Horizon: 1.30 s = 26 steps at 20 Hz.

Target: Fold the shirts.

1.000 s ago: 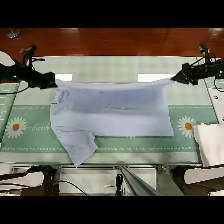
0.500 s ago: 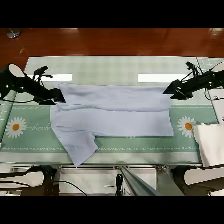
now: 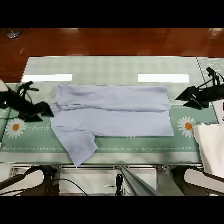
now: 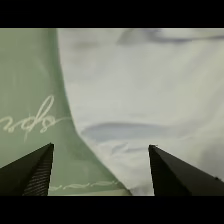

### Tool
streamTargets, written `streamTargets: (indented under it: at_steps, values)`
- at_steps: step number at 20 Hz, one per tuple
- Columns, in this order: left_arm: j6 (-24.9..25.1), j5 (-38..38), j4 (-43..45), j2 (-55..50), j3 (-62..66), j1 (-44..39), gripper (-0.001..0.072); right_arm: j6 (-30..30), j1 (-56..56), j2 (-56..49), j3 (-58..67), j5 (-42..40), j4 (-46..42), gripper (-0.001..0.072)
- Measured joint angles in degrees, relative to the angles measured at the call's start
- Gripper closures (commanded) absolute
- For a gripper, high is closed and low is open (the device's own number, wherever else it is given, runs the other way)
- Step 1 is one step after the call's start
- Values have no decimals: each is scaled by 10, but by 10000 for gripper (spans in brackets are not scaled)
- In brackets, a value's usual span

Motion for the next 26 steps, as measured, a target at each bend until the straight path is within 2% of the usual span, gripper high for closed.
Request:
streamTargets:
  at_steps: [2, 5, 10, 15, 20, 21, 22, 23, 26]
  values:
    - [0, 7, -9, 50, -75, 41, 0, -22, -9, 65, -88, -31, 31, 77]
    - [3, 38, -69, 123, -179, 97, 2, -55, -14, 145, -192, -64, 94, 77]
    - [43, 81, -146, 183, -291, 126, 4, -81, -17, 203, -256, -81, 165, 78]
    - [59, 104, -189, 195, -320, 81, 4, -86, -17, 215, -268, -83, 186, 78]
    - [63, 181, -243, 186, -336, -15, 13, -79, -25, 217, -271, -82, 192, 77]
    - [64, 190, -250, 182, -337, -31, 138, -76, -33, 217, -269, -80, 191, 77]
    - [65, 199, -250, 178, -339, -43, 460, -76, -45, 217, -267, -75, 188, 78]
    - [65, 210, -237, 175, -340, -50, 681, -74, -63, 217, -264, -70, 180, 78]
    - [75, 195, -236, 171, -341, -64, 686, -58, -120, 217, -258, -56, 123, 78]
